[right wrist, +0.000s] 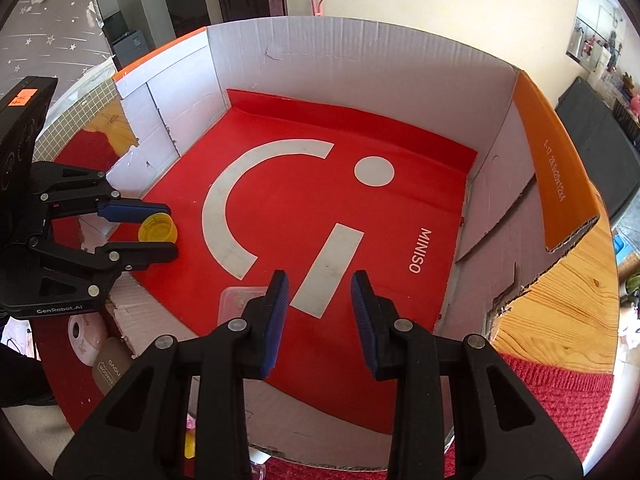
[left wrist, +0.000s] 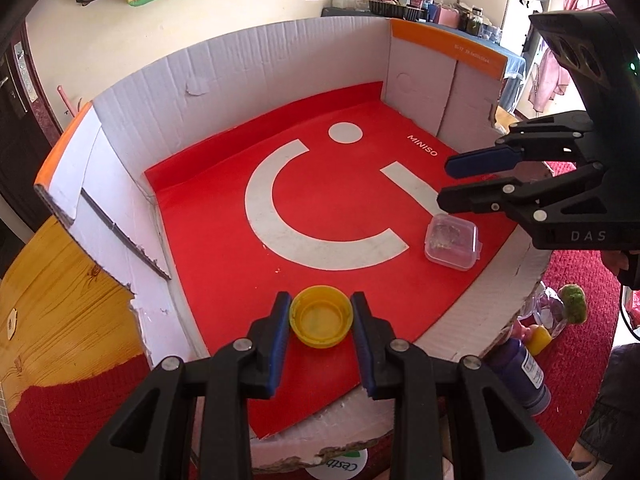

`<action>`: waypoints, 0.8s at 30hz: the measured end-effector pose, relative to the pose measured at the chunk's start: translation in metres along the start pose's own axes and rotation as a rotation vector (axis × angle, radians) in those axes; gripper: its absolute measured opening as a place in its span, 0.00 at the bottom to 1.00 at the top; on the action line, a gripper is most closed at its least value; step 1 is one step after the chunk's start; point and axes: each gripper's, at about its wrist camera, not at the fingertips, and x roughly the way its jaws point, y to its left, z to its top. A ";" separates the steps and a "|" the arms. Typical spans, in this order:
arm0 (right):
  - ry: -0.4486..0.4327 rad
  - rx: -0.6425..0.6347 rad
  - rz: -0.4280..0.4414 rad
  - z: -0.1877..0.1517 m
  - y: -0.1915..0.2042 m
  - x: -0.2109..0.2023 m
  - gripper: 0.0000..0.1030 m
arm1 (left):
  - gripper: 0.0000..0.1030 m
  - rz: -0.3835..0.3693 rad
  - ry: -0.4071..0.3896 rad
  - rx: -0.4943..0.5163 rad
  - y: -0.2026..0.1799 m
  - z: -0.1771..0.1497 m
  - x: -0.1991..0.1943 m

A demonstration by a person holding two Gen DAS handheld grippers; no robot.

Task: Organize objects
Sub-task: 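Carry both items into the cardboard box and open both tools to release them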

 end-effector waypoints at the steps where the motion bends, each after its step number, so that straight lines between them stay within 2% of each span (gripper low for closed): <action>1: 0.002 -0.005 0.002 0.000 0.001 0.000 0.30 | 0.30 -0.006 0.009 0.002 0.000 0.001 0.001; 12: 0.017 -0.002 0.018 0.001 0.003 0.002 0.30 | 0.31 -0.026 0.047 0.023 -0.001 0.006 0.001; 15: 0.013 0.006 0.056 0.001 0.004 -0.001 0.30 | 0.31 -0.031 0.053 0.023 -0.002 0.006 0.002; 18: 0.030 -0.005 0.087 0.003 0.011 -0.002 0.30 | 0.31 -0.032 0.058 0.025 -0.003 0.006 0.002; 24: 0.082 -0.057 0.080 0.006 0.028 0.005 0.31 | 0.31 -0.029 0.067 0.028 -0.004 0.010 0.006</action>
